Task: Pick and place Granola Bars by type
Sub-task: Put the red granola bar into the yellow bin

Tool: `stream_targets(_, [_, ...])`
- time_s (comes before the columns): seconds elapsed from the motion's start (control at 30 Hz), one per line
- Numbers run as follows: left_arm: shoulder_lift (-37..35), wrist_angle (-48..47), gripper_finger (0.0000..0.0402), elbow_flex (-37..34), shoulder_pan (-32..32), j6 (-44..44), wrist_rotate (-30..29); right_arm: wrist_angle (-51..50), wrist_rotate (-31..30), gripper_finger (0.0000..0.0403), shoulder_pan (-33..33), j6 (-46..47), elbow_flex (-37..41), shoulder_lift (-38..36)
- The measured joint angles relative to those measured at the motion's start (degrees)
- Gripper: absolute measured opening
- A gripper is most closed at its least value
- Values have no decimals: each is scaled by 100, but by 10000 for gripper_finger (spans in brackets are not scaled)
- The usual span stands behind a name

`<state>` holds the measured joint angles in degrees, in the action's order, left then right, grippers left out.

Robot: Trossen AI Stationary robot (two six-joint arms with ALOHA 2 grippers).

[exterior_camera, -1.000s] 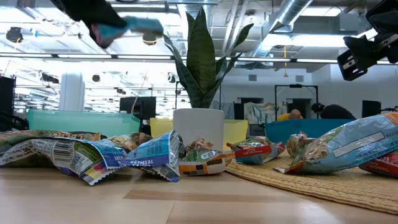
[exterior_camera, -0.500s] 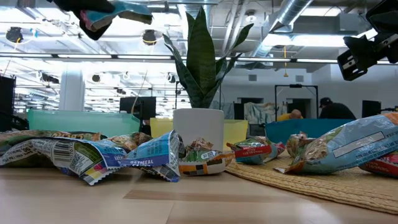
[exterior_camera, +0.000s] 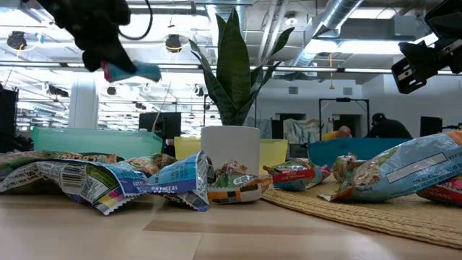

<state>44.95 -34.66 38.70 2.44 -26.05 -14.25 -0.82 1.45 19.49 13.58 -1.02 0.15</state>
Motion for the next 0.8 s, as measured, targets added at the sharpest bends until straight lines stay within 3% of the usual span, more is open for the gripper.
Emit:
stream_targets(0.37, [0,-505,27,0,1505,-369,0,0,-2,189,0,-2,0,2])
stream_targets(0.63, [45,65,27,0,2034,-117,21,0,-2,189,-2,0,0,1])
stream_targets(0.8, [473,1059,27,4,2469,4,301,0,0,189,-1,-1,0,0])
